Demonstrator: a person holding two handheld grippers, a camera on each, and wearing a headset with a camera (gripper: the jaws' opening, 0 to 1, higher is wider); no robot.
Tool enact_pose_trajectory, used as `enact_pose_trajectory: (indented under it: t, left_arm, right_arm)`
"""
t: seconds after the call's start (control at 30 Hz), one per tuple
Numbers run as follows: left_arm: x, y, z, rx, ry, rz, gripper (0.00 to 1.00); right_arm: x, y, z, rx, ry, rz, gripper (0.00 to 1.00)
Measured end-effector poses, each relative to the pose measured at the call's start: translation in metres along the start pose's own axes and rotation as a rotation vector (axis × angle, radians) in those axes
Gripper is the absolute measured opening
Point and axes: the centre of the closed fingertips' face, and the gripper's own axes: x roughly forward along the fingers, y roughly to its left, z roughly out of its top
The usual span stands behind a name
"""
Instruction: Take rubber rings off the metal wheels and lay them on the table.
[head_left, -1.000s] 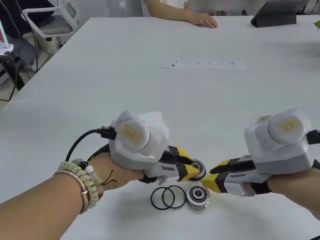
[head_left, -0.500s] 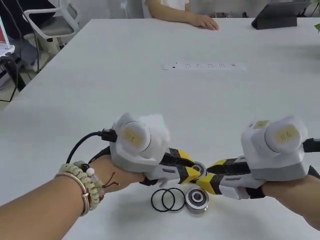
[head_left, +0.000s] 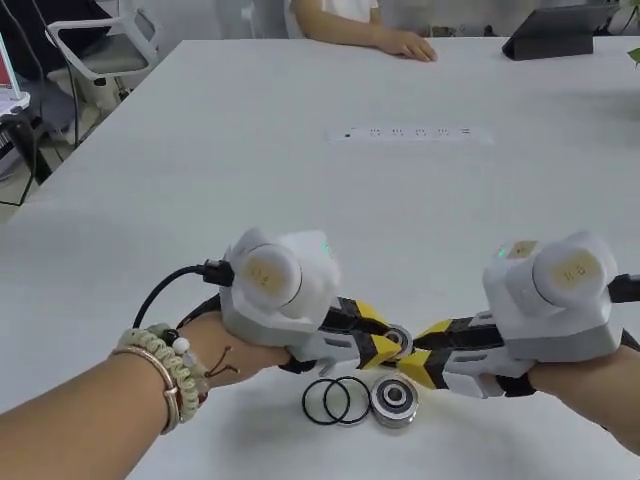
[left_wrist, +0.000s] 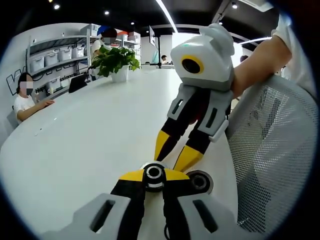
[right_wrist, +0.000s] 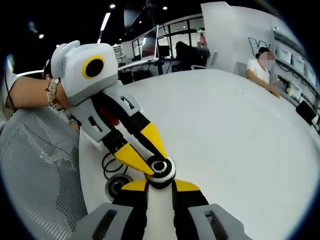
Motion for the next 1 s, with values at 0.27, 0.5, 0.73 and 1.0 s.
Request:
enact_pose_trajectory:
  t: [0.27,0.5,0.73,1.0]
  left_arm:
    - [0.0,0.0,0.0,-0.001,-0.001,0.0,0.07]
    - [-0.001,0.0,0.0,-0.001,-0.001,0.003,0.07]
    - [-0.001,0.001,0.0,0.002,0.002,0.01,0.07]
    - [-0.001,-0.001,0.0,0.002,0.002,0.008,0.07]
  right_arm:
    - [0.0,-0.001,-0.003,-0.02,0.021,-0.002,0.08]
    - [-0.001,-0.007,-0.004,-0.039,0.034,-0.031,0.0]
    - [-0.004,-0.015,0.001,0.033,0.018,-0.068,0.0]
    - [-0.008,-0.016,0.008,0.242,-0.046,-0.043,0.0]
